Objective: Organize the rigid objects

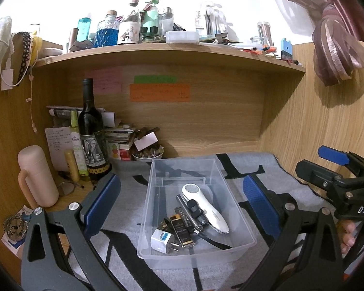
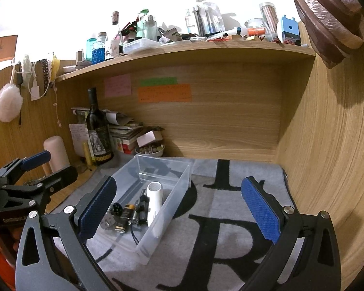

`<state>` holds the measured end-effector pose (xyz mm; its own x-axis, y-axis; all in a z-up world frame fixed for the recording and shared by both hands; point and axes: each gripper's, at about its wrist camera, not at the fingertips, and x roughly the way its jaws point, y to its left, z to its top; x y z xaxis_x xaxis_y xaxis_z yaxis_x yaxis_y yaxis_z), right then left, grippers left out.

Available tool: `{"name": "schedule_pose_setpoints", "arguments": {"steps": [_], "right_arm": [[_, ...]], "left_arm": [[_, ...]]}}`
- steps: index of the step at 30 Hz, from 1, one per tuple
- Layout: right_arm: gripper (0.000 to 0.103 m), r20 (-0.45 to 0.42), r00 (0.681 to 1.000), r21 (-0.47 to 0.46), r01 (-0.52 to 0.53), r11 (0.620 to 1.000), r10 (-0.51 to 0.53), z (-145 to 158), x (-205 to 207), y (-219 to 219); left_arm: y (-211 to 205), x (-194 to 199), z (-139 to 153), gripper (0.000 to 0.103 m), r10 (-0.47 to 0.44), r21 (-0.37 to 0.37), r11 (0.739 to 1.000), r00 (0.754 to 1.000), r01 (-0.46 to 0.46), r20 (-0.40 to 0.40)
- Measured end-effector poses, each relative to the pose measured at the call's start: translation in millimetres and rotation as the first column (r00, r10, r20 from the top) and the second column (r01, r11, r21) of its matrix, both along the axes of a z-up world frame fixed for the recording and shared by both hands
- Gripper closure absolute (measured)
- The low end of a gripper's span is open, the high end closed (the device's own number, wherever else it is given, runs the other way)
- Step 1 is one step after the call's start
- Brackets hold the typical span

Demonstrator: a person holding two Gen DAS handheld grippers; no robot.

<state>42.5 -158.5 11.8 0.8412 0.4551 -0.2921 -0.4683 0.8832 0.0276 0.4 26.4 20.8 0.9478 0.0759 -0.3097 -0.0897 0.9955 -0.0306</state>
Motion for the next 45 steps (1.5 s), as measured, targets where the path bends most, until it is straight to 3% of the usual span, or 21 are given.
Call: {"name": "schedule_pose_setpoints", "arguments": {"steps": [45], "right_arm": [[0.0,-0.011,1.0,-0.007,0.0,1.0,0.0,-2.8,1.6,8.2]], "left_arm": [[-6.5,5.1,0.2,0.001,-0.041,-0.007,0.999,0.999,0.041,-0.015]]}}
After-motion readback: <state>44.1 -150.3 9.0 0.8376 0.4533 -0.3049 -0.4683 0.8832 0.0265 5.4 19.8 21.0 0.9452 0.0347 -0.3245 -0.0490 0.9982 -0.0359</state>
